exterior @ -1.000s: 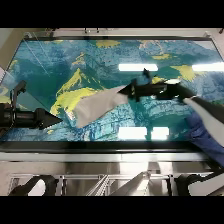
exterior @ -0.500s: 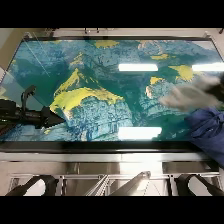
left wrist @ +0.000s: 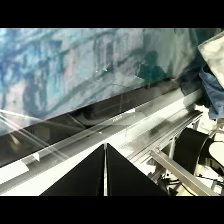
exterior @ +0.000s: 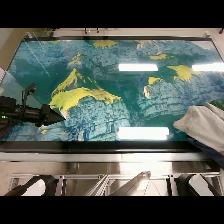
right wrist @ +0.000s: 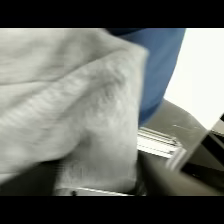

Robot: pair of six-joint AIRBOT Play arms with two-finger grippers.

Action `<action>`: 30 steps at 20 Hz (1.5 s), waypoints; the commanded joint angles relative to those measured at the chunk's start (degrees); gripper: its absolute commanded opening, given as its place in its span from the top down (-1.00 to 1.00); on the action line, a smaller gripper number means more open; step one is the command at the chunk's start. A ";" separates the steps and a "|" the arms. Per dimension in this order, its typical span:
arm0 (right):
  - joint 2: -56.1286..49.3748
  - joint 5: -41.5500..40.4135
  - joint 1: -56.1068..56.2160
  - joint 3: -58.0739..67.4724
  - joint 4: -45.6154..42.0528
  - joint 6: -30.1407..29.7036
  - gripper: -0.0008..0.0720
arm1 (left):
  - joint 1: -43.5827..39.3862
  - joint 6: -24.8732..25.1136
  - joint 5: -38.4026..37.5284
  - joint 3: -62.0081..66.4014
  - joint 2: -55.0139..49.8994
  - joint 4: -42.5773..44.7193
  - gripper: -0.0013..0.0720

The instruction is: Fold the shirts.

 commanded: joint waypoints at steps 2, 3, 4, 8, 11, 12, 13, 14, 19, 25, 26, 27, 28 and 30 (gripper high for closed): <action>-0.37 2.47 -0.68 -0.98 -2.69 -2.23 -0.95 | -0.07 -0.09 0.50 2.71 -0.07 0.04 0.93; -0.04 4.02 -0.07 -0.61 -1.27 -2.32 -0.95 | -0.04 -0.11 0.44 3.30 -0.04 0.04 0.93; 0.39 6.12 1.01 0.00 1.07 -3.26 -0.95 | -0.04 -0.09 0.61 3.80 -0.02 0.04 0.93; 5.49 12.63 9.75 1.03 19.67 -4.79 -0.95 | -0.04 -0.04 0.09 3.96 2.16 -1.38 0.93; 9.92 2.71 22.29 1.03 41.79 -4.79 -0.95 | -0.04 -0.09 -1.36 3.96 5.18 -1.31 0.93; 9.79 -4.50 27.74 1.03 48.59 -5.18 -0.93 | -0.04 -0.28 -3.26 3.96 6.01 -1.31 0.93; 8.81 -10.78 32.63 1.05 53.48 -6.60 -0.36 | -0.04 -1.07 -5.40 4.00 6.54 -1.31 0.93; 6.49 -18.78 38.38 1.29 58.95 -10.21 0.90 | -0.04 -1.22 -6.45 4.61 6.56 -1.11 0.93; -16.13 -33.03 57.05 17.90 67.17 -19.78 0.93 | -0.66 -2.45 -3.30 18.25 -1.68 -0.98 0.93; -29.29 -33.40 63.39 30.91 64.13 -20.09 0.93 | -11.10 -2.73 -4.15 25.83 -8.72 -0.76 0.93; -29.11 -33.20 63.39 30.91 64.39 -21.00 0.93 | -12.24 -2.78 -4.61 25.86 -9.14 -0.79 0.93; -28.83 -33.16 63.36 30.91 64.37 -21.09 0.93 | -12.81 -2.78 -4.94 25.79 -9.20 -0.74 0.93; -28.72 -32.50 63.36 30.91 65.13 -21.07 0.93 | -13.11 -2.78 -5.09 25.75 -9.11 -0.83 0.93; -28.83 -31.69 63.36 30.91 66.36 -21.07 0.93 | -13.27 -2.75 -4.81 25.73 -9.11 -0.83 0.93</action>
